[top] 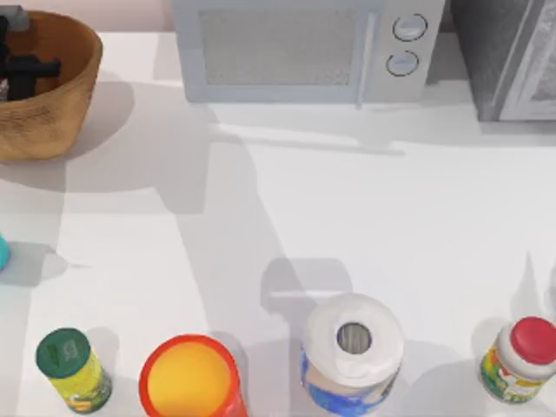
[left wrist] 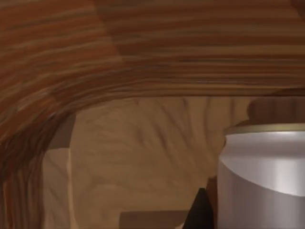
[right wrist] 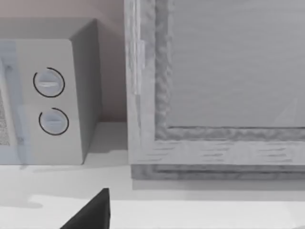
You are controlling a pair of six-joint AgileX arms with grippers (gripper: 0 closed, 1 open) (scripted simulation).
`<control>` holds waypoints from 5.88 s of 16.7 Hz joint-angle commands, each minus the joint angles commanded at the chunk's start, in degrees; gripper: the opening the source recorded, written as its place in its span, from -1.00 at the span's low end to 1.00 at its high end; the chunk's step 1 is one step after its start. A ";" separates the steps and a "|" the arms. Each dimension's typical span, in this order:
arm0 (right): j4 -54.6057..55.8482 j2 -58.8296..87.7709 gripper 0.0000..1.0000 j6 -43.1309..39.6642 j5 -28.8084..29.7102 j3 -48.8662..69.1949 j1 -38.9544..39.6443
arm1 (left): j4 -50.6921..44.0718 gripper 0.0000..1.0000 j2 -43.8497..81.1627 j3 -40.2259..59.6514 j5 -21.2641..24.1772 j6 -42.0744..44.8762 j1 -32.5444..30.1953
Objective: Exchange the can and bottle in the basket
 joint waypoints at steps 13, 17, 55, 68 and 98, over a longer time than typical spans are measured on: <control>0.00 0.00 1.00 0.00 0.00 0.00 0.00 | 8.78 -1.00 -25.03 -28.06 -6.00 -3.11 1.84; 0.00 0.00 1.00 0.00 0.00 0.00 0.00 | 20.02 -1.00 -44.02 -43.66 -5.93 -6.04 2.44; 0.00 0.00 1.00 0.00 0.00 0.00 0.00 | 81.83 -1.00 -111.64 -115.22 12.11 -7.56 -12.58; 0.00 0.00 1.00 0.00 0.00 0.00 0.00 | 122.20 -1.00 -38.19 -83.03 47.14 -7.01 -24.56; 0.00 0.00 1.00 0.00 0.00 0.00 0.00 | 141.85 0.96 -2.99 -67.33 64.08 -6.55 -30.41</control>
